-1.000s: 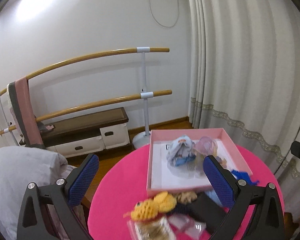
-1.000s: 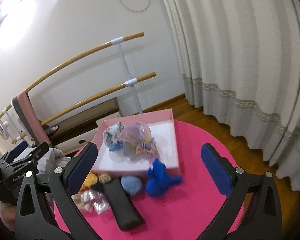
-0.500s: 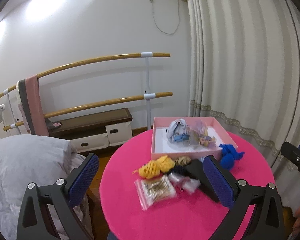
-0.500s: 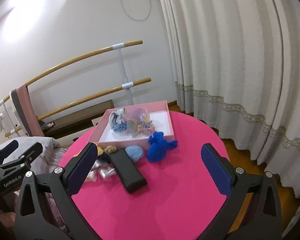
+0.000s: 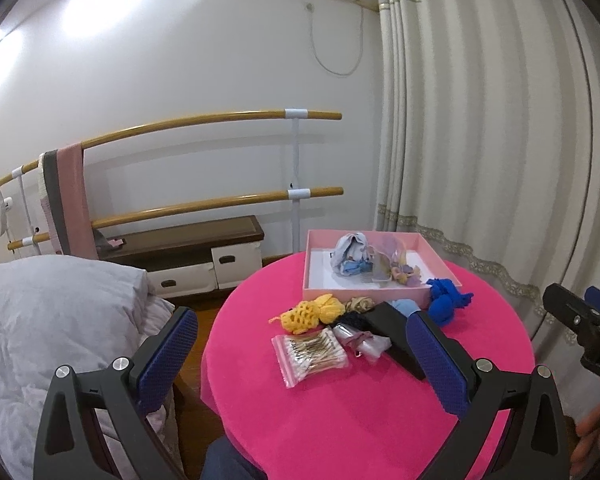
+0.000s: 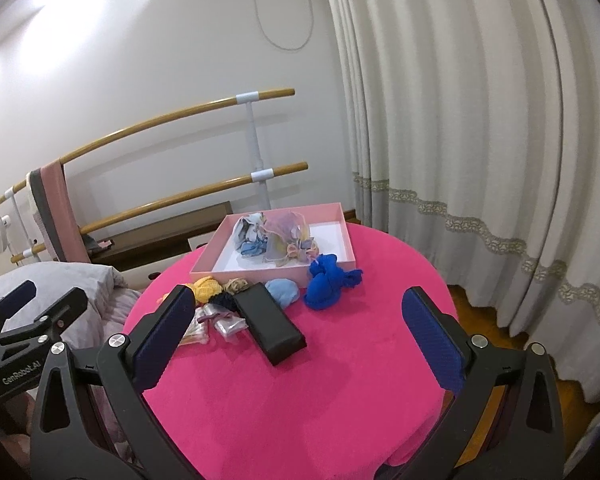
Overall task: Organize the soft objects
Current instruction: 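Withdraw both tools from the box back over the table, then grasp the cotton swab bag with the left tool while the right tool grasps the blue knitted cloth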
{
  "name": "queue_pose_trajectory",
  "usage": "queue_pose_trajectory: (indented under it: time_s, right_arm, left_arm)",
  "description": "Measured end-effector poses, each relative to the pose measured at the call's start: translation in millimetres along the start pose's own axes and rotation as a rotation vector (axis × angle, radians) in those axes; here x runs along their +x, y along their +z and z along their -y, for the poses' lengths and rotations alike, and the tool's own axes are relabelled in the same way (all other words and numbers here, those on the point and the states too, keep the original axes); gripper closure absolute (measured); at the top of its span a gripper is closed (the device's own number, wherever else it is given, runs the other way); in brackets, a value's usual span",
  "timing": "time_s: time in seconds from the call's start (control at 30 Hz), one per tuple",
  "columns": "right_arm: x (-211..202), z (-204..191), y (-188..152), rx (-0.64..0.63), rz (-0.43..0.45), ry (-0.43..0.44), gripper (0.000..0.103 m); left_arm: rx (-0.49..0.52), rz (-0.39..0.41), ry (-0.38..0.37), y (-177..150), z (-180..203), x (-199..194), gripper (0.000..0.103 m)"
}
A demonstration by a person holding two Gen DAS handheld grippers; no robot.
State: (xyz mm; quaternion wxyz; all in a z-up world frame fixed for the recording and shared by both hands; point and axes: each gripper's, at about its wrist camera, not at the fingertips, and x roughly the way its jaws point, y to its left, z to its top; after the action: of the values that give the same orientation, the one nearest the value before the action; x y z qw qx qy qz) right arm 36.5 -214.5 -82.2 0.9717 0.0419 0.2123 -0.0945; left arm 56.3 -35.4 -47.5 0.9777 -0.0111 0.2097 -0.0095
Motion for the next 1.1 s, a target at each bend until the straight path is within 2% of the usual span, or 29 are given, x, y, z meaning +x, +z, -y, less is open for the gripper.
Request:
queue_pose_trajectory:
  time_s: [0.37,0.6,1.0,1.1]
  right_arm:
    - [0.1,-0.9,-1.5,-0.003,-0.008,0.002,0.000]
    - [14.3,2.2,-8.0,-0.007,-0.046,-0.001,0.000]
    - [78.9,22.8,-24.8,0.011,-0.182,-0.034,0.000]
    - [92.4,26.5,-26.0,0.019,-0.205,-0.038,0.000]
  left_arm:
    - [-0.015,-0.017,0.006,-4.9,-7.7,0.8,0.000]
    - [-0.011,-0.074,0.006,-14.2,-9.5,22.3,0.000]
    - [-0.018,-0.255,-0.014,-31.6,-11.0,114.2,0.000]
    - [-0.009,-0.277,-0.014,-30.6,-8.3,136.4,0.000]
